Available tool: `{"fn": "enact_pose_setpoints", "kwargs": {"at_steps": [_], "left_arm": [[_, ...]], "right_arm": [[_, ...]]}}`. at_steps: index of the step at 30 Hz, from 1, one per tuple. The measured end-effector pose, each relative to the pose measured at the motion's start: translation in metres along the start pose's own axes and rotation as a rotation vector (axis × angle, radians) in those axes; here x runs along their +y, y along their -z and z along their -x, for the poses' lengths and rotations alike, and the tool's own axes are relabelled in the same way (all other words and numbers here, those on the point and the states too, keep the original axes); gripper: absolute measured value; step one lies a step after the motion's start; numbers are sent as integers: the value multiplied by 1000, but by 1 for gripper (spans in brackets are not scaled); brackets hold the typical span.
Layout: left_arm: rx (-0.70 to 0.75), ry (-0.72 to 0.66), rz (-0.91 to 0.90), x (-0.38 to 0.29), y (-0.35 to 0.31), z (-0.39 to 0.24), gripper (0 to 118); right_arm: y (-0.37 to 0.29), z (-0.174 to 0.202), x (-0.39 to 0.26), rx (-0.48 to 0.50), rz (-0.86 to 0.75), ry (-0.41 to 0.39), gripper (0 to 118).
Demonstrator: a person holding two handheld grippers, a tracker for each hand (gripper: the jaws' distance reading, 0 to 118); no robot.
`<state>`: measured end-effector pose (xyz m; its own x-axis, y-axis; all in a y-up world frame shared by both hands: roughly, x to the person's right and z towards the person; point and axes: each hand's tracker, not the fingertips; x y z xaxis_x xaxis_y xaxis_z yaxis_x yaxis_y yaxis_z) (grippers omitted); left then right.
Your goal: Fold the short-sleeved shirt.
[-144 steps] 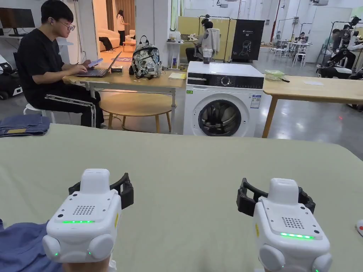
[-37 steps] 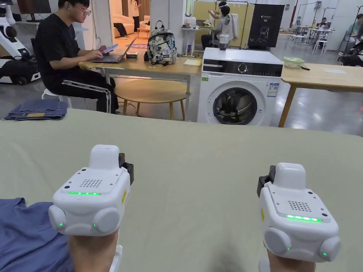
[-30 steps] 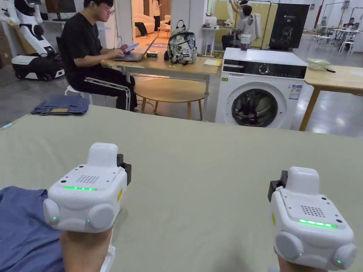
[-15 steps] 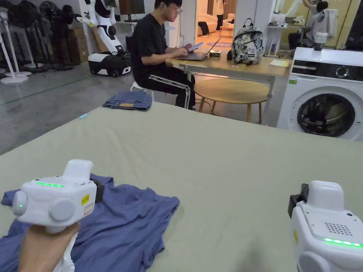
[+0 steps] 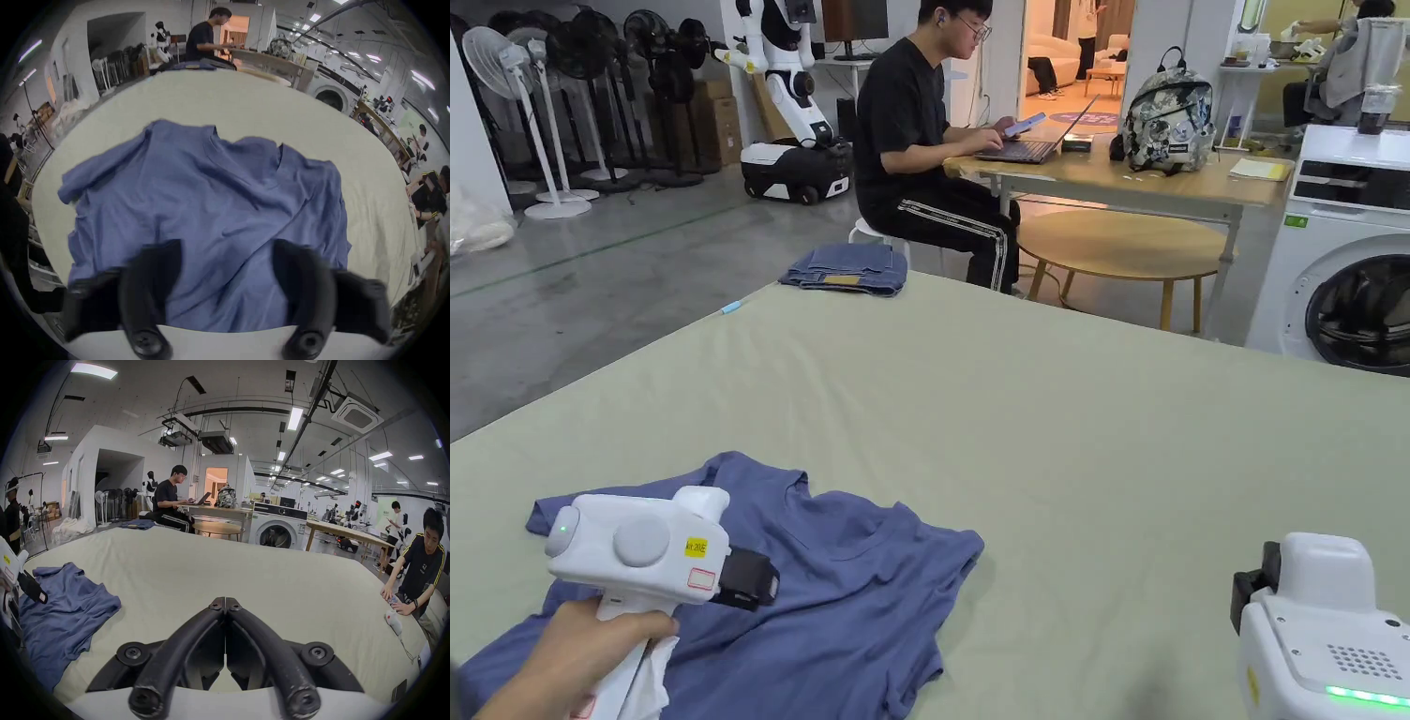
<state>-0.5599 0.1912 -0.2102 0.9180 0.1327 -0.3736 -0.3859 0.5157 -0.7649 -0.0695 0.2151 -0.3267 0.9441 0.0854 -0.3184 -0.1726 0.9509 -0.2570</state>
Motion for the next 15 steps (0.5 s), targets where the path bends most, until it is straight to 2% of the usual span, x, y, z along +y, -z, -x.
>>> {"fn": "enact_pose_setpoints", "kwargs": {"at_steps": [1,2,7,10,11,12,13,14,15], "left_arm": [[1,12,-4,-1,3,-1,82],[5,23,5,-1,7,-3,78],[45,51,112,-10,41,-14,78],[108,165,102,-21,40,-37,74],[110,156,99,-21,38,-40,68],[99,153,103,-18,49,-32,57],[82,163,109,-17,48,-34,41],[81,185,103,-18,46,-37,17],[136,229,86,-20,46,-42,3]], "right_arm": [[0,0,-1,-2,4,-1,0],[0,-1,-2,-4,9,-1,0],[2,-3,-12,-16,31,-4,0],[2,-4,-15,-22,40,-11,0],[0,-5,-13,-24,41,-13,0],[-1,-5,-13,-27,42,-15,0],[-1,-6,-14,-28,44,-15,0],[-2,-6,-14,-27,45,-15,0],[-1,-6,-15,-27,48,-15,0]]}}
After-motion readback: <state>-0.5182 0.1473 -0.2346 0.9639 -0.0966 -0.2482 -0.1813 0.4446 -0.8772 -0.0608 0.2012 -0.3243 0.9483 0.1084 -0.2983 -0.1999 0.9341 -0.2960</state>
